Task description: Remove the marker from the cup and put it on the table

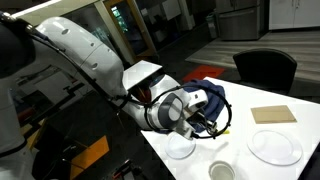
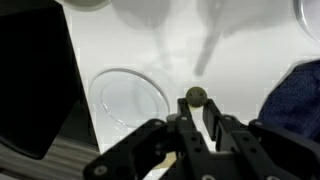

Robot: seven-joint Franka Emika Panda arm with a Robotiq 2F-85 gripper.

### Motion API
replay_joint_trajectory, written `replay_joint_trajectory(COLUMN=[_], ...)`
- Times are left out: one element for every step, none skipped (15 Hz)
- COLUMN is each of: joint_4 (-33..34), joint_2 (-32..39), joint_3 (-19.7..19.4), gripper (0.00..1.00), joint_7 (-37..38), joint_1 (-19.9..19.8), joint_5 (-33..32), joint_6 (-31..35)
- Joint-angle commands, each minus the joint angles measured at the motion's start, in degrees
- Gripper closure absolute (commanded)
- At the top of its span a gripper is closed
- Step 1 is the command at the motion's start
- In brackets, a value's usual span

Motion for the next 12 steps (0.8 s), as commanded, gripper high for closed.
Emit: replay_joint_trajectory(joint_4=[3.38,3.97,4.55,5.04,5.61,6.04,6.45,6.72,7.03,7.28,7.45,7.35], joint_2=[6.02,7.17,8.35,9.29,10.31,11.12,11.84,12.42,12.93,13.37,13.62,13.59], joint_3=[-4.76,-5.43,-5.86,-6.18,-6.52,-6.90,-7.00,-7.22,-7.30,-7.47,-7.45,-7.50], gripper=[0.95,0.95,0.95,0.95,0.95,0.95,0.95,0.95,0.95,0.95,0.93,0.55], joint_7=[4.03,4.73,5.39,5.98,6.52,7.11,7.28,7.79,7.90,8.12,8.35,8.21], joint_1=[5.31,6.17,6.95,7.48,8.10,8.70,9.00,9.42,9.63,9.92,10.02,10.17], joint_5=[0.30,0.49,0.71,0.91,1.10,1.21,1.48,1.60,1.71,1.83,1.82,1.78], joint_6=[2.08,2.03,1.92,1.86,1.76,1.64,1.57,1.52,1.51,1.50,1.35,0.95])
